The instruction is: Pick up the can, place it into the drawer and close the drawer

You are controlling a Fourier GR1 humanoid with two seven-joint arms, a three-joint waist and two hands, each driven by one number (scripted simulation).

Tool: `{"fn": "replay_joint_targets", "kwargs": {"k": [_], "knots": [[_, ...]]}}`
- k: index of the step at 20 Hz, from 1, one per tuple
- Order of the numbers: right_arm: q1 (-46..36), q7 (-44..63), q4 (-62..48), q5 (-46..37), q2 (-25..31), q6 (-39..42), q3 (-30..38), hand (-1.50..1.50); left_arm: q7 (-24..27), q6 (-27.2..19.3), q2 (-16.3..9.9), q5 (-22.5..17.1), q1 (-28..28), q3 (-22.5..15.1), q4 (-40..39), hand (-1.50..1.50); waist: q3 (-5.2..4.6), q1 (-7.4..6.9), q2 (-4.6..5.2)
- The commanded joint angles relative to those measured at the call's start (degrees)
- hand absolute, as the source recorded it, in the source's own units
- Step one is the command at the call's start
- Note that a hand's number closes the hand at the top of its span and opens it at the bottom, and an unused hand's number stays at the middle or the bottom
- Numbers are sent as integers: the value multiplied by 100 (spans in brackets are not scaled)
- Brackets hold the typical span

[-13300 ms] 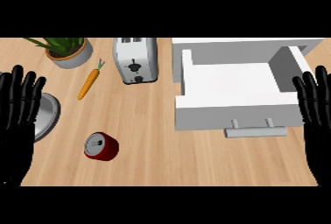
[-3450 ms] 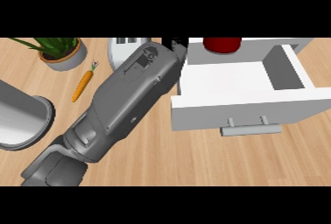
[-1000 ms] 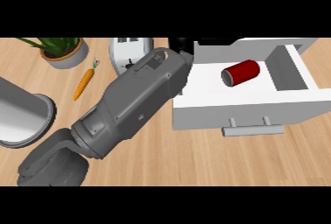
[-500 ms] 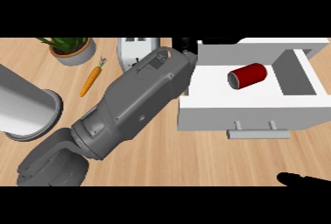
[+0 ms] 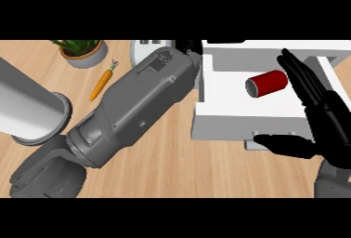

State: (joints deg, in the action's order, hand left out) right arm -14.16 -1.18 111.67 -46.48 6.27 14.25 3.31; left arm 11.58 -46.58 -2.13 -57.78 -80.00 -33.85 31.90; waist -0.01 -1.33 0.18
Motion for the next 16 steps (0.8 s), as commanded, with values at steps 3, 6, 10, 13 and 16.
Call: {"fn": "replay_joint_targets", "kwargs": {"k": [3,6,10,13,16], "knots": [[-1010,-179,-1687,-940,131,-461,-443,-150,-272,-102,-254,183,172,-14,355,-150,0,-92,-4],[-1204,-302,-2182,-1432,305,-648,-659,-150,-589,-29,-619,261,156,-30,470,-150,1,-74,-8],[-1427,-461,-3181,-1771,352,-1246,-530,-150,-625,-50,-904,405,662,-63,1037,-150,2,-78,-26],[-1635,-254,-4153,-2218,-20,-1970,-636,-150,-876,-104,-1190,493,568,-81,1270,-150,4,-171,-21],[-2178,-513,-5043,-2131,174,-2266,-278,-150,-997,-123,-1307,580,790,-32,1502,-150,5,-94,-8]]}}
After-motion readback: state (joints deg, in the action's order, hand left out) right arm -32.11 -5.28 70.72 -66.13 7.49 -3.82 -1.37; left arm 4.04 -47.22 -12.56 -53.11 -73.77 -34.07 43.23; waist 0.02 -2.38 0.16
